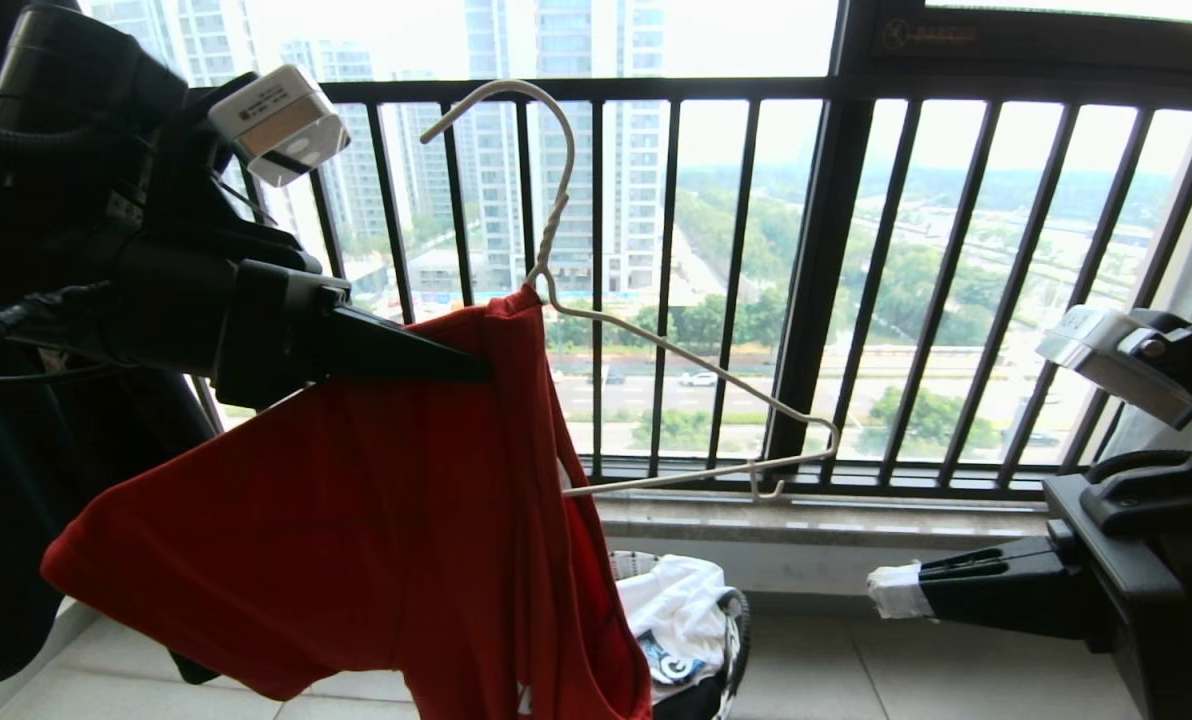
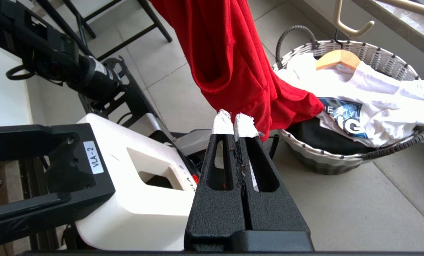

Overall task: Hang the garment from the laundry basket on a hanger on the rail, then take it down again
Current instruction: Hang the clothes on the clothes rack

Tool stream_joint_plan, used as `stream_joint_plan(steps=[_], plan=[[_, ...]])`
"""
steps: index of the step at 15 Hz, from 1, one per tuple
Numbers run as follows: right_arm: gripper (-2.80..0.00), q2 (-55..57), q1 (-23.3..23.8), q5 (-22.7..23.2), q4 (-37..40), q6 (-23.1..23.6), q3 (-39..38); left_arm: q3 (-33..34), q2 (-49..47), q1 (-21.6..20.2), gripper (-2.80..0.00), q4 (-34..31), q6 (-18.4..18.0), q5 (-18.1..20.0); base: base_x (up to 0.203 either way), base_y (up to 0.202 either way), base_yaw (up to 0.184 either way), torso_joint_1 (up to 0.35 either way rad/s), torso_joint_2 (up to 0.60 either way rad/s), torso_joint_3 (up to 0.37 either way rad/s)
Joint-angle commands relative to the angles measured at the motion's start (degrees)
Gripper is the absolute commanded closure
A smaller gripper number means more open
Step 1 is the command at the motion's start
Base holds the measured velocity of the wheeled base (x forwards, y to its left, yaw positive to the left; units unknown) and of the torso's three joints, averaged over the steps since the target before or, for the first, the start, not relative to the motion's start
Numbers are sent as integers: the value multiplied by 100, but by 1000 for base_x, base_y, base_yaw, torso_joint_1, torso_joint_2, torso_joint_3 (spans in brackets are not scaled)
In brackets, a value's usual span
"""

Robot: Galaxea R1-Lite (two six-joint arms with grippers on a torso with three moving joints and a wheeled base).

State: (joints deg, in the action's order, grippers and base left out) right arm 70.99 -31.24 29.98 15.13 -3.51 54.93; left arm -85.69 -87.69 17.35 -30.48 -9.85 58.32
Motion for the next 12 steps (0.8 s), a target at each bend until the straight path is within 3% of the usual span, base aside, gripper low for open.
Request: stream_joint_plan(steps=[1, 5, 6, 12], plan=[[0, 647, -178, 17, -119, -247, -23, 15, 68, -70, 0, 68, 97, 30, 0, 0, 0, 0, 0, 0], [0, 1571, -399, -3, -1014, -845, -81, -9, 130, -171, 0, 68, 124, 30, 0, 0, 0, 0, 0, 0], [-280, 1755, -432, -26, -1267, -926, -94, -9, 127, -171, 0, 68, 124, 30, 0, 0, 0, 0, 0, 0], [-280, 2213, -985, -547, -1936, -1129, -149, -18, 114, -206, 0, 68, 124, 30, 0, 0, 0, 0, 0, 0]])
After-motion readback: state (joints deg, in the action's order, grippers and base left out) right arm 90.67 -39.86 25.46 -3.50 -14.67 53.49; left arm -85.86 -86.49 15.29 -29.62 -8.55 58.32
